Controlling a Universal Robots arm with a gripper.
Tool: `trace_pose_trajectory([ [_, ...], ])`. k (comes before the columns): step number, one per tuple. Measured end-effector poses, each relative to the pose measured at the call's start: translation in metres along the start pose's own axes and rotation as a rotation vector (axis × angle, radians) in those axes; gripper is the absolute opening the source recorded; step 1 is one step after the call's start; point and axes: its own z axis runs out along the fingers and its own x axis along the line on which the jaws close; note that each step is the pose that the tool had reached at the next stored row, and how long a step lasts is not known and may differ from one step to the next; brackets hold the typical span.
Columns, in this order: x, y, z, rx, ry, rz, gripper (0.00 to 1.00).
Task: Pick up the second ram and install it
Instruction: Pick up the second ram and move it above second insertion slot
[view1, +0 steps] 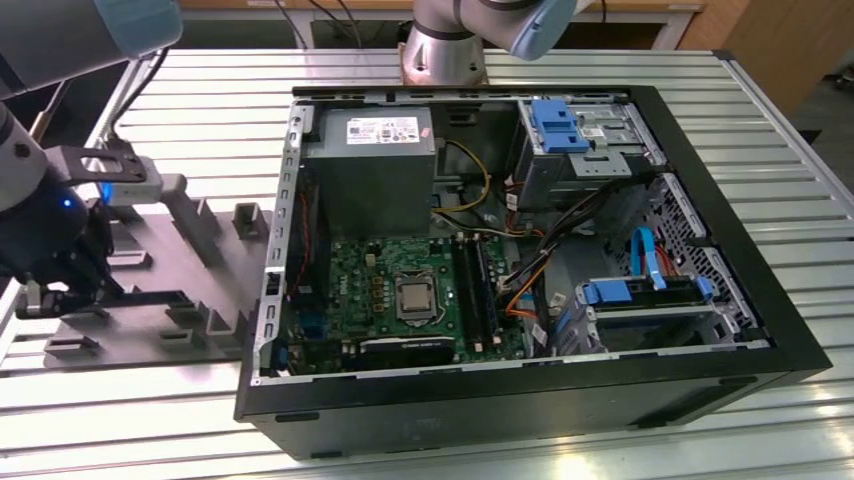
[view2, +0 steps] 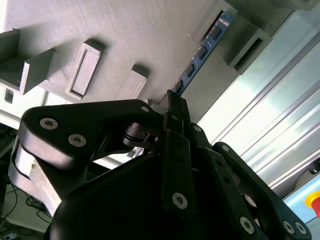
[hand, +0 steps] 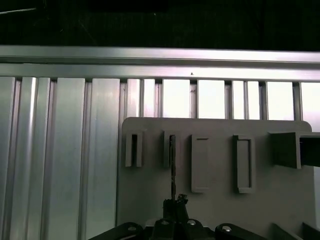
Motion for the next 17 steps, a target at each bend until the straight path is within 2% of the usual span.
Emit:
trace_pose_trajectory([
  [17, -0.0003, 0.0007, -0.0102, -0.0002, -0.0001, 0.000, 0.12],
])
